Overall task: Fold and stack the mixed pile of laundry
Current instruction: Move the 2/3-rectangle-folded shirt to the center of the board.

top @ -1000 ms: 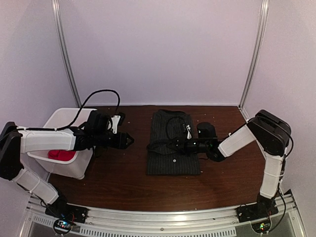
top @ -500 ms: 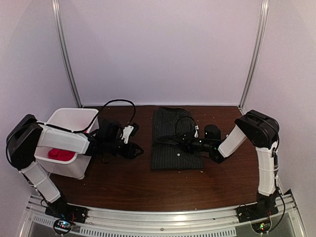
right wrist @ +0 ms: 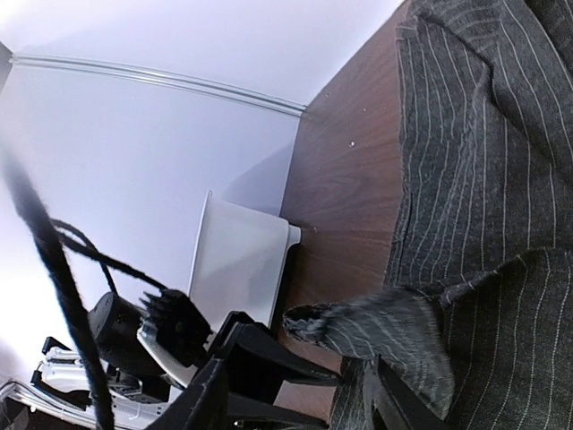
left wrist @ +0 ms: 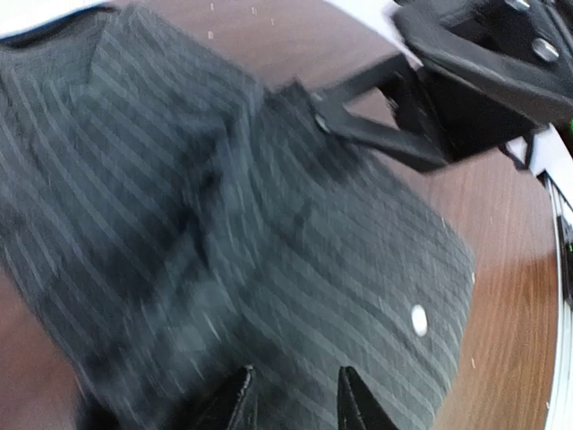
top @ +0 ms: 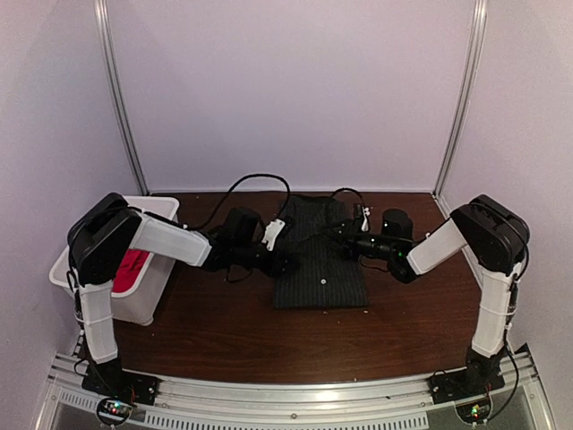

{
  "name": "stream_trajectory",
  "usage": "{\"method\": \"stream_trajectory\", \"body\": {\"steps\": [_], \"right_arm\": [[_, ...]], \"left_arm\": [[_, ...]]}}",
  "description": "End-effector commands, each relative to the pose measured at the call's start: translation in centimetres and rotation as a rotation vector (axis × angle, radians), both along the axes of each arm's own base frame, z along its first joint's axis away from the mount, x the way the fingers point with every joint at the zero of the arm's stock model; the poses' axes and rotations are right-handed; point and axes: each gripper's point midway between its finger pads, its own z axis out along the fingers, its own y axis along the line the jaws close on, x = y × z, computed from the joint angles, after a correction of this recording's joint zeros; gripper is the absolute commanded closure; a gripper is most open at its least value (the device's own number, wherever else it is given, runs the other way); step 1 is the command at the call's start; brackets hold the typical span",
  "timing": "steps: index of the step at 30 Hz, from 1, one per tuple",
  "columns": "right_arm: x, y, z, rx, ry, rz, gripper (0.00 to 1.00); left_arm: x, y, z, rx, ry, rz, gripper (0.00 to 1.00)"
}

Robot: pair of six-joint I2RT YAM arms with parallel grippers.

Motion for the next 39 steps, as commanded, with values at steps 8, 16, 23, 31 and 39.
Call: {"method": "stream_trajectory", "body": {"steps": [8,16,23,31,39], "right_arm": [[-0.3,-2.2,-0.3,-0.384,-0.127,0.046,0.52],[0.5,-2.9,-8.1,-0.594,-0.074,0.095,0.58],[-2.4,-3.0,-12.0,-0.618,-0.007,0.131,0.59],[-12.5,0.1,-9.7,-0.481,0.028,0.229,0.57],[-12.6,-1.2,0.2,-0.564,-0.205,0.197,0.40]], "left_arm": [[8.5,-1.8,-4.2,-0.011,0.036,0.080,0.69],[7.8,-1.6,-9.7,0.026,0.172,0.079,0.58],[5.7,0.0,-8.7,0.056,0.167,0.067,0.58],[0.4,5.3,-3.9,0.045,0.128,0.154,0.58],[-5.0,6.0,6.4,-0.099,0.002,0.009,0.40]]}}
